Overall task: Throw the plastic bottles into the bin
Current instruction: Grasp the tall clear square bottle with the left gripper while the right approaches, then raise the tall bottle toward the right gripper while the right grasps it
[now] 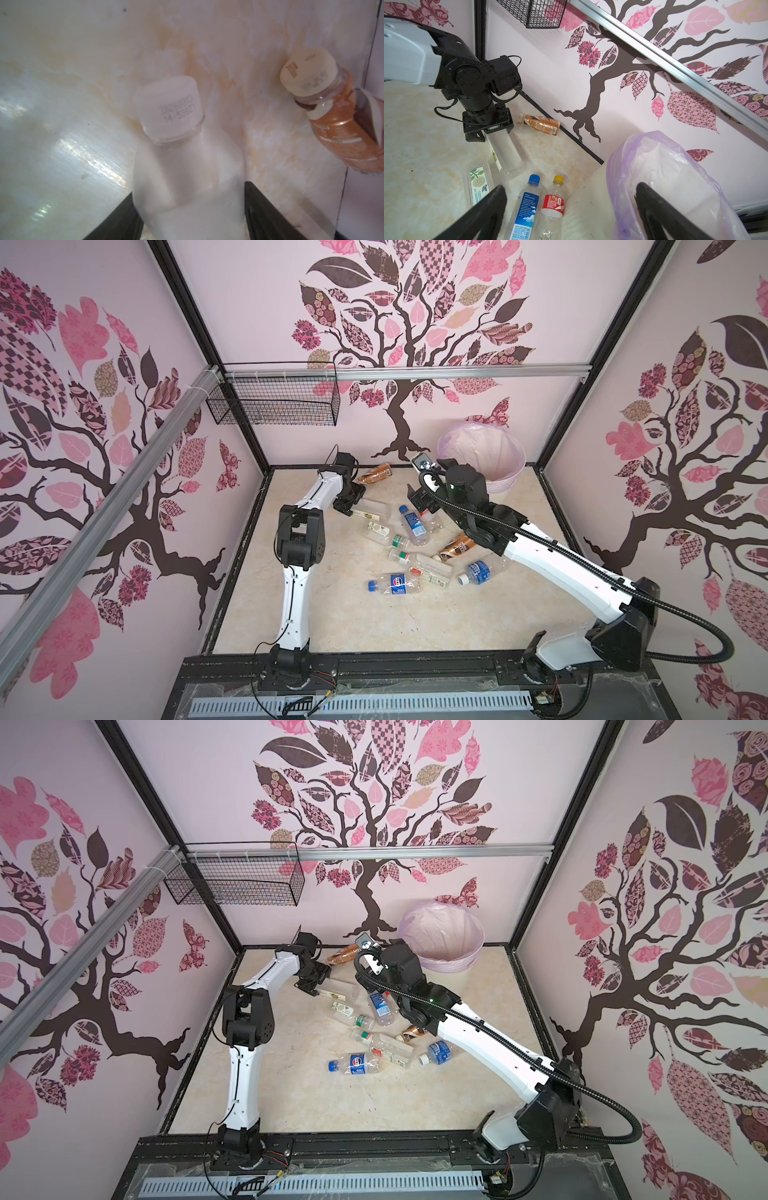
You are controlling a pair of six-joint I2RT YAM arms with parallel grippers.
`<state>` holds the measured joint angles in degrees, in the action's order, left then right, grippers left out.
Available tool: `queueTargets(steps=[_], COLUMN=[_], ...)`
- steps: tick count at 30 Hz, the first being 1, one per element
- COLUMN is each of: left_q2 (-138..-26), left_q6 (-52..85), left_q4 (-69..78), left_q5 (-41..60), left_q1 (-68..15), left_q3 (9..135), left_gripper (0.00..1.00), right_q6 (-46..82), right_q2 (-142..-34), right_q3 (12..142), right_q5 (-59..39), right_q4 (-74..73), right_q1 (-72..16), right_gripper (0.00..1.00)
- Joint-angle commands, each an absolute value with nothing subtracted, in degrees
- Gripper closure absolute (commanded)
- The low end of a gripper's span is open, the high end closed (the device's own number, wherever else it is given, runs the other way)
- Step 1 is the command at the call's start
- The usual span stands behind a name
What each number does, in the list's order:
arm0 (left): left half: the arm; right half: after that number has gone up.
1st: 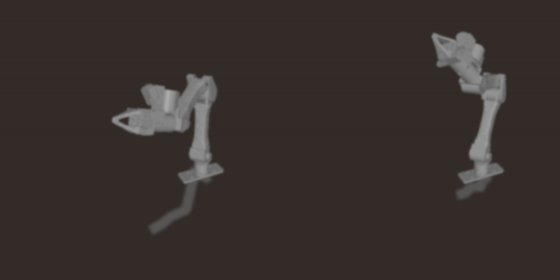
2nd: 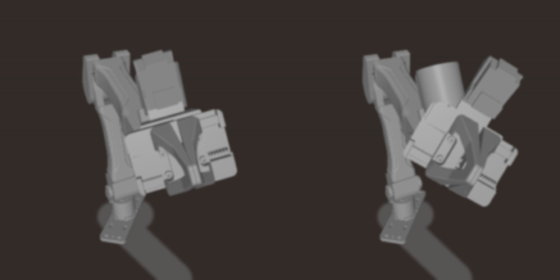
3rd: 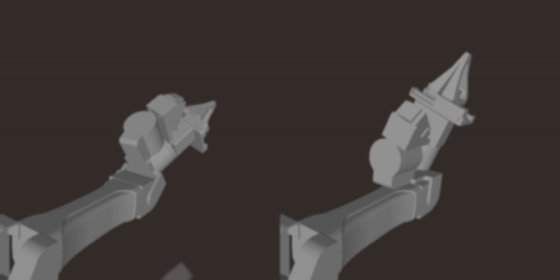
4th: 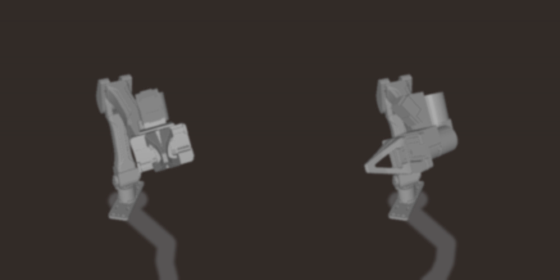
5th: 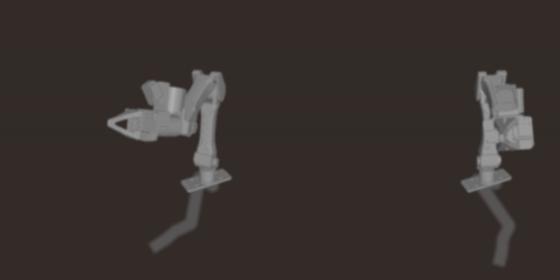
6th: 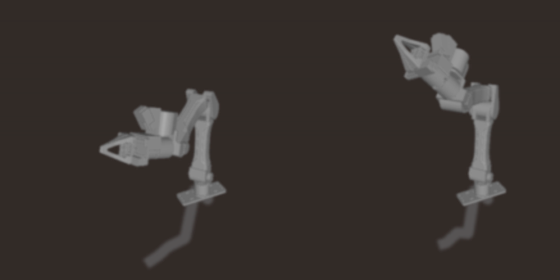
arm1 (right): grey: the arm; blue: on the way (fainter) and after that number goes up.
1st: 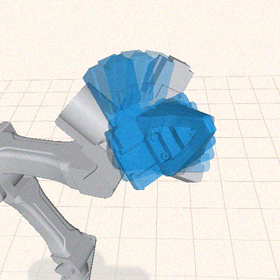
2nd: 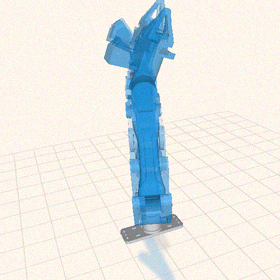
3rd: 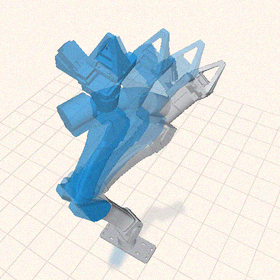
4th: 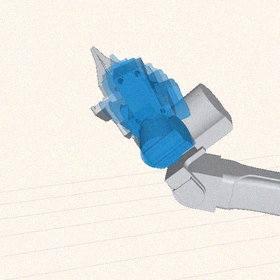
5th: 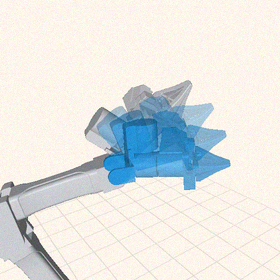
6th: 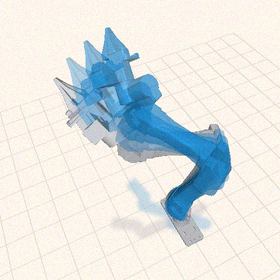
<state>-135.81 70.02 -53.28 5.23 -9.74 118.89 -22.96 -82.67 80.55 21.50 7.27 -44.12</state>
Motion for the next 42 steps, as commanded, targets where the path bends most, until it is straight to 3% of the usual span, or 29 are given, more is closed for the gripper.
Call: queueTargets(steps=[1,7,11,18,26,32,42], left_q2=[-135.75,-132.45,-129.50,-117.75,-103.23,-94.49,-87.80], left_q6=[69.17,68.07,65.98,59.80,49.41,46.04,43.60], left_q4=[-51.58,-47.22,-45.11,-32.45,-24.77,-13.09,-7.16], left_q5=[5.19,5.13,6.15,7.31,5.77,17.04,25.08], left_q1=[-8.83,-7.65,-7.66,-9.58,-13.60,-14.41,-15.26], left_q3=[116.74,113.13,112.14,100.76,95.34,89.43,85.49], left_gripper=[0.36,0.51,0.51,0.53,0.53,0.53,0.54], right_q6=[-21.96,-20.20,-18.87,-10.18,-6.96,-5.30,-1.88], right_q2=[-83.40,-84.52,-85.63,-90.55,-96.31,-96.76,-98.91], right_q3=[81.16,80.95,81.71,92.70,100.50,100.12,106.81], right_q5=[23.09,23.69,22.57,11.00,8.34,2.04,-10.76], right_q4=[5.80,6.14,7.87,20.92,25.90,22.69,24.82], right_q1=[-43.93,-43.83,-43.62,-40.59,-39.60,-37.66,-35.46], right_gripper=[0.00,0.00,0.00,0.01,0.01,0.00,0.01])
